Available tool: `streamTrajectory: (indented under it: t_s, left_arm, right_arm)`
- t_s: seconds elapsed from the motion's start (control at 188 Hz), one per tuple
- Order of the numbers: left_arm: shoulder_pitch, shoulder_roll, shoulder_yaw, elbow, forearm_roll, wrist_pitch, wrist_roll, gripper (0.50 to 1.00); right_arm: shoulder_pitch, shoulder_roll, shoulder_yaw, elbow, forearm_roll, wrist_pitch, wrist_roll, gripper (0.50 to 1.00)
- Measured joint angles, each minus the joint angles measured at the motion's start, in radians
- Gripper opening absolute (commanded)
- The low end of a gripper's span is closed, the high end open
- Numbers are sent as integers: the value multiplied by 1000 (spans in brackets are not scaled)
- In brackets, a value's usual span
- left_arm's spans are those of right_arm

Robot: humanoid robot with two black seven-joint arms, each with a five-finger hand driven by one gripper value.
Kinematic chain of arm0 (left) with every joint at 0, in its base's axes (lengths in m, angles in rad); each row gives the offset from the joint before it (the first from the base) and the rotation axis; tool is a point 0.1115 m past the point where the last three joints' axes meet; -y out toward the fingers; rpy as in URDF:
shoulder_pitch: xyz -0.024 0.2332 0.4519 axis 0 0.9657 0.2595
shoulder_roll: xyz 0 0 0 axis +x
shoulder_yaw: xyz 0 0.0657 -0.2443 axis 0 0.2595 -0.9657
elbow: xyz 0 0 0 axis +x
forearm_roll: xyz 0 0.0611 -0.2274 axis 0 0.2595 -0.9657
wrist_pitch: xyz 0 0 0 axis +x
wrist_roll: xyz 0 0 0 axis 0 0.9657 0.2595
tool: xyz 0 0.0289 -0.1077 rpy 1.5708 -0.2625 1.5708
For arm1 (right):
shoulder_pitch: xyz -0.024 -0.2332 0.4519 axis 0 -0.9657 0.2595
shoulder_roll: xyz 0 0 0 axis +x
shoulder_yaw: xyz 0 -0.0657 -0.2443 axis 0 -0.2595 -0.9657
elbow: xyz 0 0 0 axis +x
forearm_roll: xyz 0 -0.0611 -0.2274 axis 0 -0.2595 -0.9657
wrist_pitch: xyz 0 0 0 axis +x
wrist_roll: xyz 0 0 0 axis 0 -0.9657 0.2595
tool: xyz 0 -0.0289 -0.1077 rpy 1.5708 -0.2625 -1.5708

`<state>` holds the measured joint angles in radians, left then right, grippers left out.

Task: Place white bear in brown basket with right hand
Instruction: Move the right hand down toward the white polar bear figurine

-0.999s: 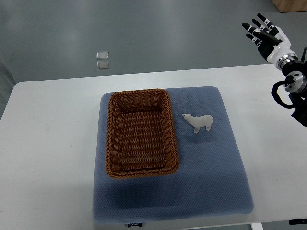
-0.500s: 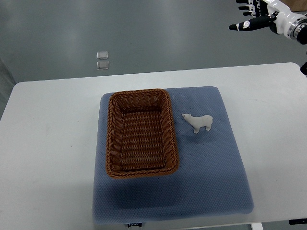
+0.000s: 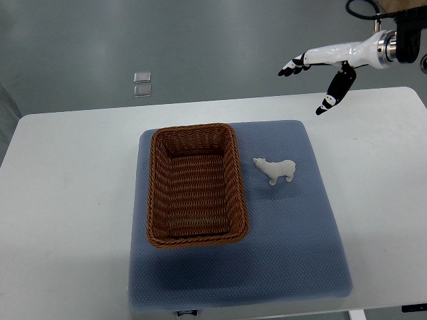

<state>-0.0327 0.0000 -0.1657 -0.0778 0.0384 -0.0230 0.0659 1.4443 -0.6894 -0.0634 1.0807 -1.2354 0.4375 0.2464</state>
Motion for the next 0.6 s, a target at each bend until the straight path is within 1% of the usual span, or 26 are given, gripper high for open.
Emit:
streamTrajectory:
  t_s: [0.101, 0.186, 0.308, 0.484, 0.601]
  left_arm:
    - [0, 0, 0, 0, 0, 0, 0, 1000]
    - [0, 0, 0, 0, 0, 0, 0, 1000]
    - [0, 0, 0, 0, 0, 0, 0, 1000]
    - [0, 0, 0, 0, 0, 0, 0, 1000]
    - [0, 0, 0, 0, 0, 0, 0, 1000]
  right_arm:
    - [22, 3, -50, 74, -18, 1, -55, 926]
    - [20, 11, -61, 108, -17, 1, -112, 926]
    - [-16, 20, -64, 119, -12, -4, -157, 926]
    - [-79, 33, -60, 120, -4, -16, -206, 924]
    - [-117, 53, -56, 119, -1, -51, -241, 924]
